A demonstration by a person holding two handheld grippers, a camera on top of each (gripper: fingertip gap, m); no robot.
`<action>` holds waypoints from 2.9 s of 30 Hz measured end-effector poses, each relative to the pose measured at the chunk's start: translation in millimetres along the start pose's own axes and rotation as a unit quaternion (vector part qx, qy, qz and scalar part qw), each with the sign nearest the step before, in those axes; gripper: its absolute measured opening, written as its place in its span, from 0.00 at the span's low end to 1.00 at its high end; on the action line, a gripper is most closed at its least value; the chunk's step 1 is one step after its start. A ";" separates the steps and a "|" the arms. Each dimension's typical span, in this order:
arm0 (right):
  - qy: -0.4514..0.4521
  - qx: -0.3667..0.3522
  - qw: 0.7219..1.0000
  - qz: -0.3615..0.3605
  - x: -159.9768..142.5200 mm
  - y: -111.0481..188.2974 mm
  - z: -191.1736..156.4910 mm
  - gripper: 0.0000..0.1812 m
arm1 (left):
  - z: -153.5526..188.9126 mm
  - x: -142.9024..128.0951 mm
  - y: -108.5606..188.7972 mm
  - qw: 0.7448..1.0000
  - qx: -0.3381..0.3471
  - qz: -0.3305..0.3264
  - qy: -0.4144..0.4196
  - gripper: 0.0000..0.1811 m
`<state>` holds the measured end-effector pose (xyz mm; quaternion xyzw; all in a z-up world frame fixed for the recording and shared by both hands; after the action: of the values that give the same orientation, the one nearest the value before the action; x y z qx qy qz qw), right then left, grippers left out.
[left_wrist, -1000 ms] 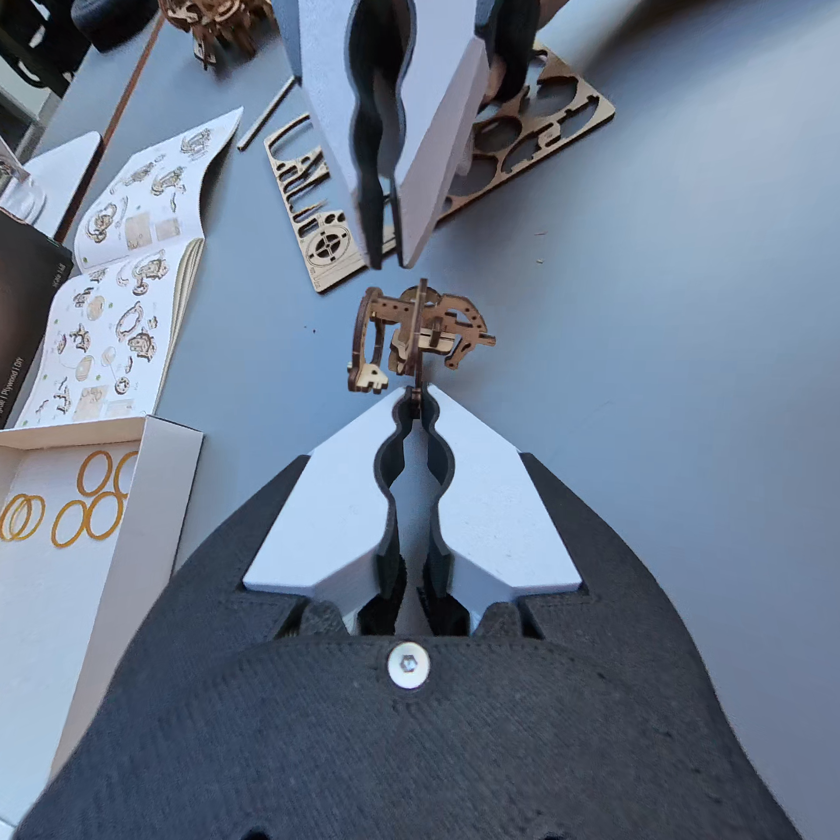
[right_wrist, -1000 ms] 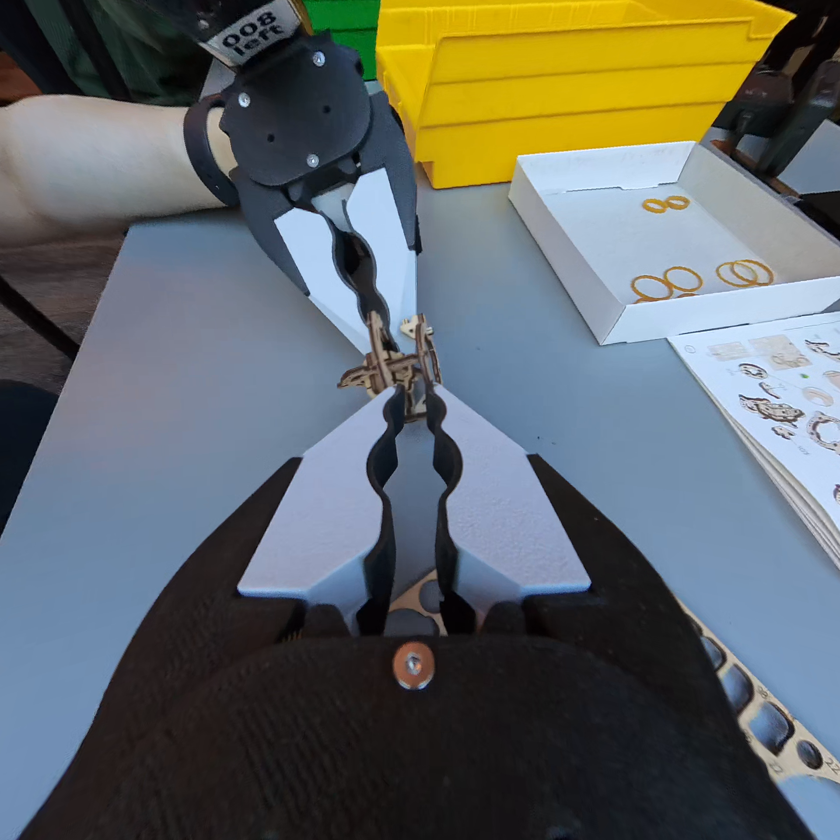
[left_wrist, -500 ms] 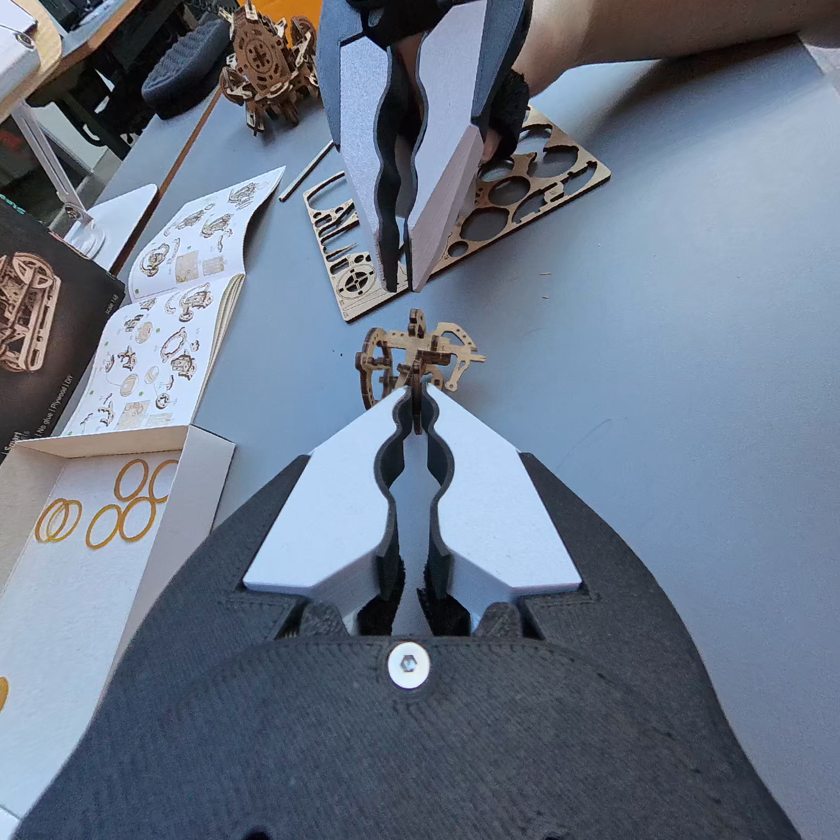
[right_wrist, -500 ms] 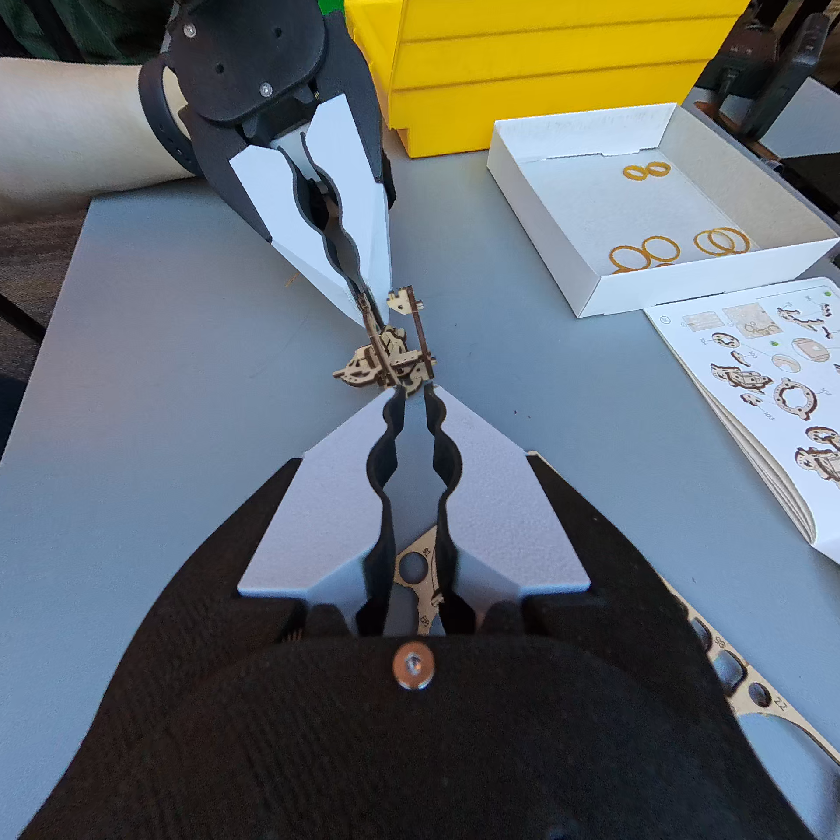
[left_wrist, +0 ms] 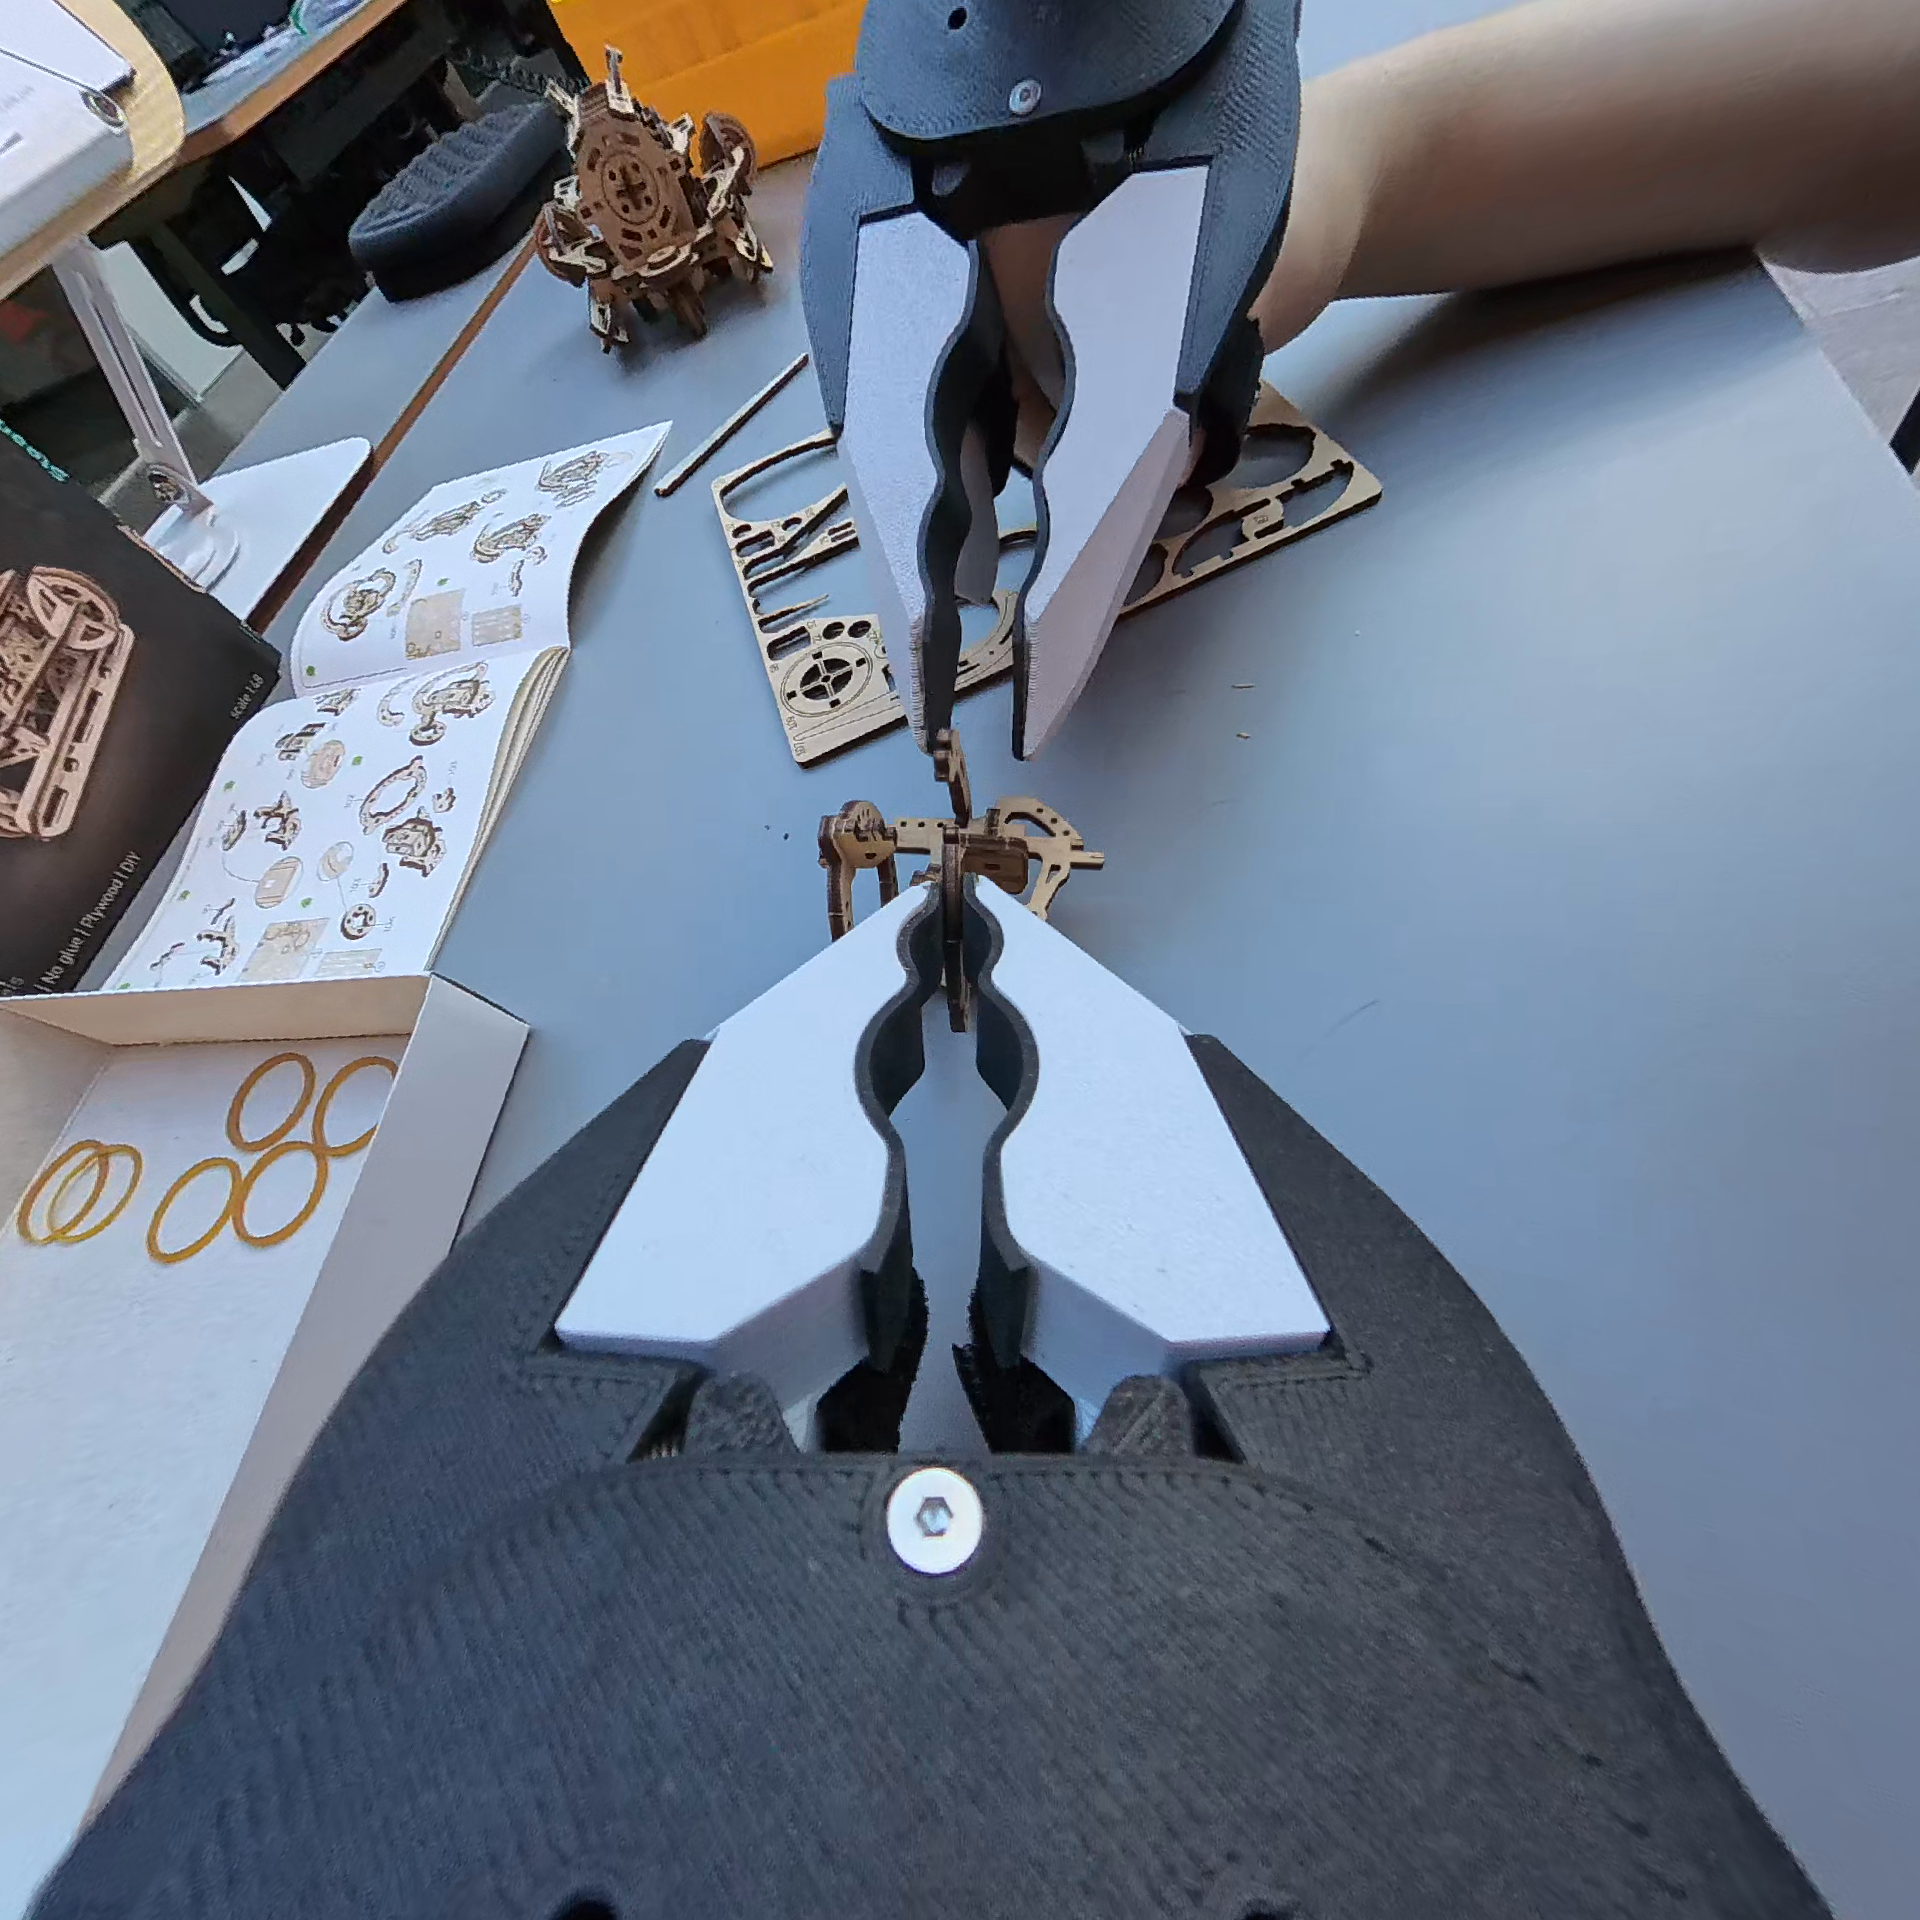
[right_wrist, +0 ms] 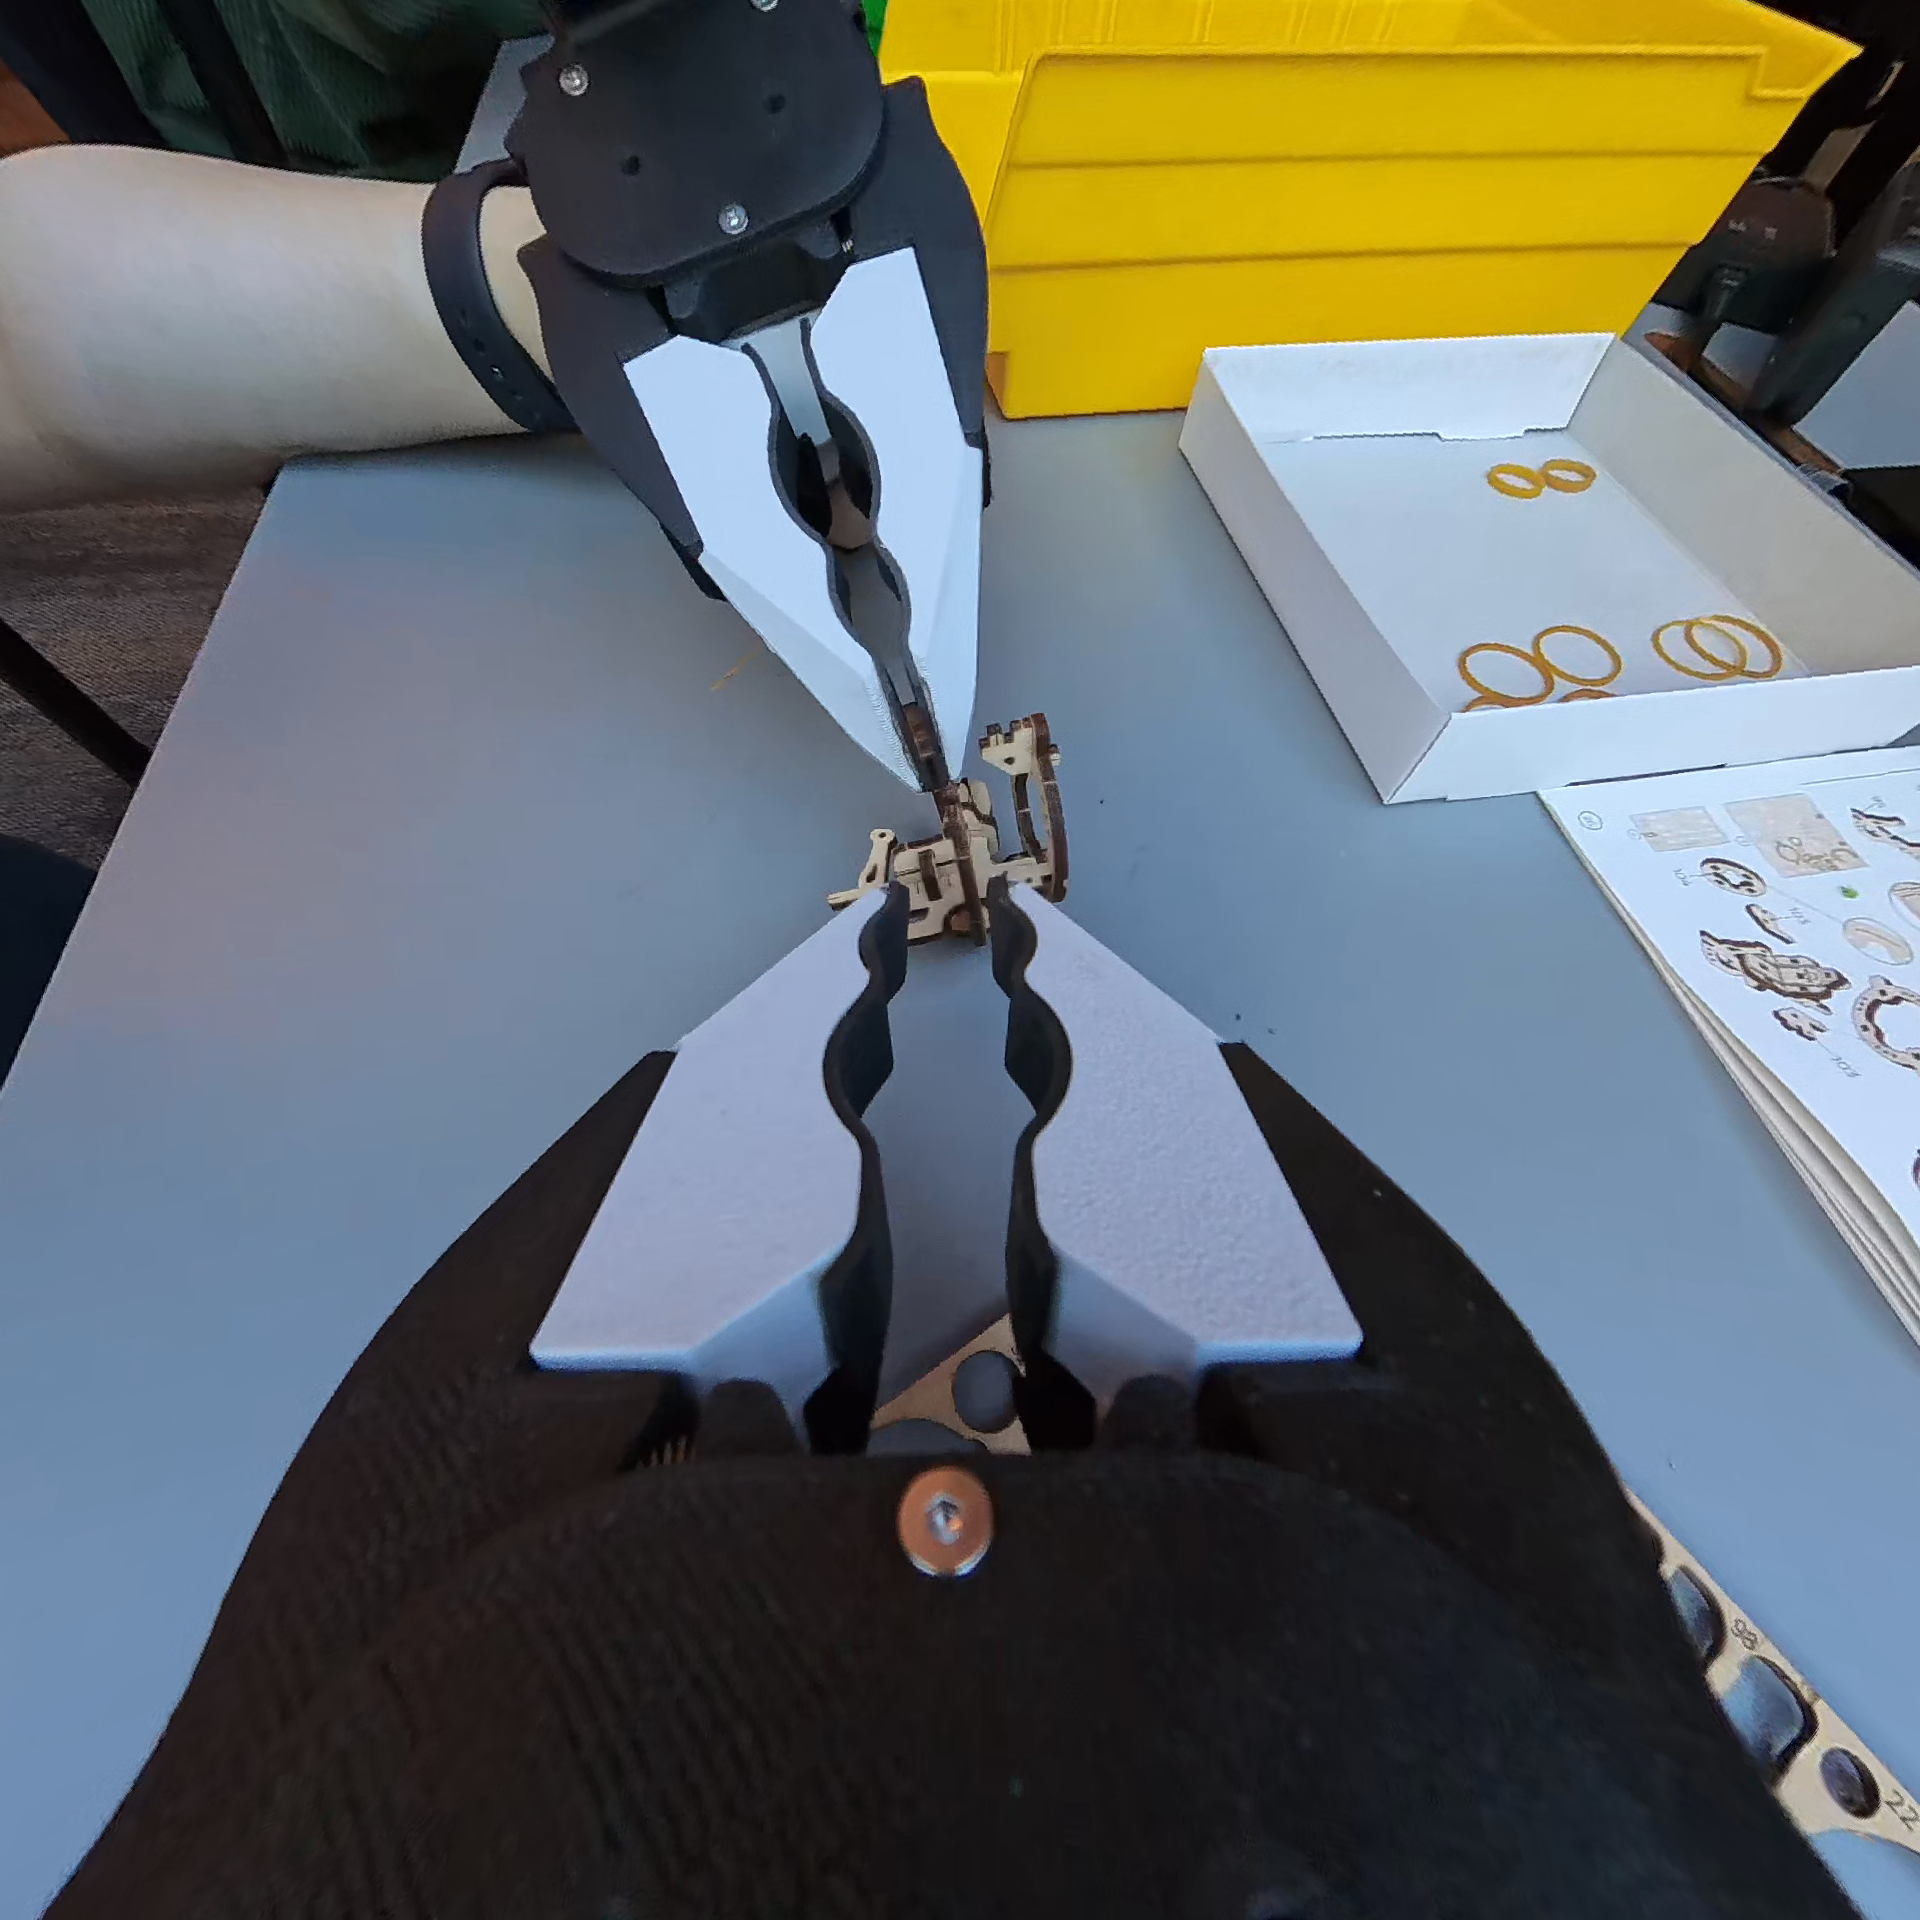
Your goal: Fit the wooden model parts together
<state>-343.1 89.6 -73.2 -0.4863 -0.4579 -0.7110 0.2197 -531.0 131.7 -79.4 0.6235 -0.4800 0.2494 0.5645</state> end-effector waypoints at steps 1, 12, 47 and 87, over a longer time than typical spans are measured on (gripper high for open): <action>0.003 -0.002 1.000 0.001 0.8 0.0 -0.5 0.08 | 0.3 0.2 -0.1 1.000 -0.001 0.001 0.000 0.00; 0.037 -0.021 0.999 0.015 7.4 3.6 -5.4 0.03 | 1.7 1.6 -3.3 0.998 -0.042 0.005 0.044 0.00; 0.020 -0.005 1.000 -0.010 4.1 -0.5 -4.2 0.01 | 0.2 -0.9 2.3 1.000 -0.016 0.004 0.004 0.01; 0.002 -0.010 1.000 -0.016 2.8 -3.4 -7.0 0.02 | 1.1 -0.4 1.5 0.999 -0.030 0.009 0.016 0.00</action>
<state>-350.3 85.6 -73.0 -0.4801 -0.4578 -0.7198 0.2044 -532.7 130.9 -79.2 0.5980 -0.4838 0.2494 0.5884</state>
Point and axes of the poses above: each gripper's, where its closed fingertips meet, y back along the fingers, x out of its top, z = x × y across the jaws, the point moved 10 cm from there along y, back along the fingers, and after that the axes turned 6 degrees about -x, right-handed, at the moved point
